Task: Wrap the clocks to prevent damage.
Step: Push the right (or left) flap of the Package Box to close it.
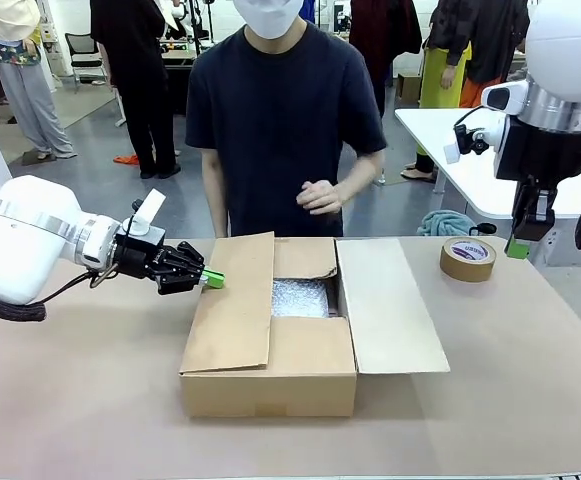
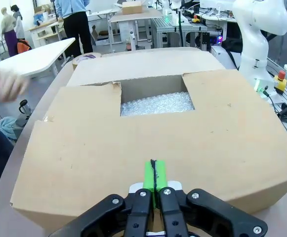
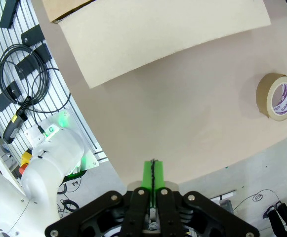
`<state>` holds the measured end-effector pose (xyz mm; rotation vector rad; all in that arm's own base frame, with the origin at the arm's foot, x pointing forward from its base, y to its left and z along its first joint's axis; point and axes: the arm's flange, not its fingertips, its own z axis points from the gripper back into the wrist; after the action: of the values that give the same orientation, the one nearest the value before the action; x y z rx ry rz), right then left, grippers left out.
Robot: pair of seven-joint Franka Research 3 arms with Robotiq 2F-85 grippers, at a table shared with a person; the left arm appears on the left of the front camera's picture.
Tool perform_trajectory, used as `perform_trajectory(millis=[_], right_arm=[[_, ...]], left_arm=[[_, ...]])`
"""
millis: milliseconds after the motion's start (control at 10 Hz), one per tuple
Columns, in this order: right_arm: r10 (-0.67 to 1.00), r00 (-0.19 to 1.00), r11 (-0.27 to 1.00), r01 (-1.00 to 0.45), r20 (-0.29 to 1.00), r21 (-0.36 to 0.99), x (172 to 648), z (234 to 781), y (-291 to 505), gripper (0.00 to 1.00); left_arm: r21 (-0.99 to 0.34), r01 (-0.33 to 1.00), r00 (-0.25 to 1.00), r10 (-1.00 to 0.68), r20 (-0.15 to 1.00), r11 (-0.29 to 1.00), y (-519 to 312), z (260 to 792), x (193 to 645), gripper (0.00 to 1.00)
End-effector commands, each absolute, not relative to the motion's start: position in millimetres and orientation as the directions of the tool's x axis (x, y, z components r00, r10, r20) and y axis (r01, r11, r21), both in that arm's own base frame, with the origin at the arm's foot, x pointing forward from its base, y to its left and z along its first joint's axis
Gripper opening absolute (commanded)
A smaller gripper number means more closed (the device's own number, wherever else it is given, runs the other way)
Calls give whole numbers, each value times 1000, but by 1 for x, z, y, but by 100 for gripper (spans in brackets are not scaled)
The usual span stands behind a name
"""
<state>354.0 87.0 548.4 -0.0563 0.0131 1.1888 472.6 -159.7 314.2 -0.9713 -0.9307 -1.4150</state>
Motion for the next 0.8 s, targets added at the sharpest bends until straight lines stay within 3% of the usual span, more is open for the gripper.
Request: perform_trajectory(millis=[0,700], right_arm=[[927,372,371,-928,-41,-34,354,548,87,1],[927,372,371,-928,-41,-34,354,548,87,1]], left_arm=[[20,998,-39,-364,931,-55,-163,313,472,0],[20,998,-39,-364,931,-55,-163,313,472,0]])
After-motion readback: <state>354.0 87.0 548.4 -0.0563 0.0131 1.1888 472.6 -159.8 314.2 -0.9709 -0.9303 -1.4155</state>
